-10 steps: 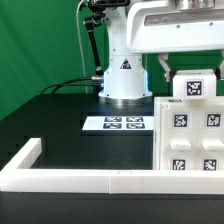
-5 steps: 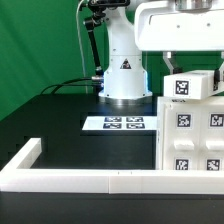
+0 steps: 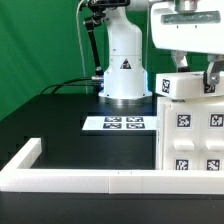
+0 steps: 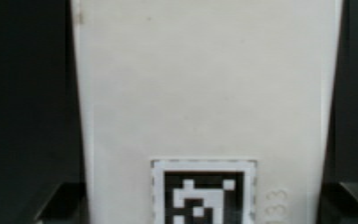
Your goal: Assemble cabinet
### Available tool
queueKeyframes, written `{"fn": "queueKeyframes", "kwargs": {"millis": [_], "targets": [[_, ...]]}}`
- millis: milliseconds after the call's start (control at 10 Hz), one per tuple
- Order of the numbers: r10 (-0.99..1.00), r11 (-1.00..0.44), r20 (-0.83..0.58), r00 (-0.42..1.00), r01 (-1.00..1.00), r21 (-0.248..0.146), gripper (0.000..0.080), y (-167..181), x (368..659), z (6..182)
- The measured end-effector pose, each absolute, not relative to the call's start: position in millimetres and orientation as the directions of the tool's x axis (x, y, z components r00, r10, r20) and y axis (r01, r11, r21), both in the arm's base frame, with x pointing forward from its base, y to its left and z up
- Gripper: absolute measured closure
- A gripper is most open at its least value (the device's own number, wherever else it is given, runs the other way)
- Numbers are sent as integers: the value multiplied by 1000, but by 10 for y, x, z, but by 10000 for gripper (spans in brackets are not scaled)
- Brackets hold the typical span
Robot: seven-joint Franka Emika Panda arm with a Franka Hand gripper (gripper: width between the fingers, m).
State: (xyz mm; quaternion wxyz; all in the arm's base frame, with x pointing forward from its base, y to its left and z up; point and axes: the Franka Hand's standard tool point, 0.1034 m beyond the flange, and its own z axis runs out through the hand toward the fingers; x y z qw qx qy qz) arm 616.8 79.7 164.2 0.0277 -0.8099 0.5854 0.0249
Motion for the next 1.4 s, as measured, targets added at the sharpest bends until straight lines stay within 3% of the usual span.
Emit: {"fn": "queueKeyframes", "kwargs": {"millis": [800,1100,1200,1400], "targets": [[-953,295,-67,-296,-955,27,243,792,6172,1645],[-938,330,-93,-333,-943,38,233,822,6173,1642],[-949,296,-99,-299,-954,37,55,845,6170,1637],[-968,228,-104,-231,-973,37,9,844,6159,1676]]}}
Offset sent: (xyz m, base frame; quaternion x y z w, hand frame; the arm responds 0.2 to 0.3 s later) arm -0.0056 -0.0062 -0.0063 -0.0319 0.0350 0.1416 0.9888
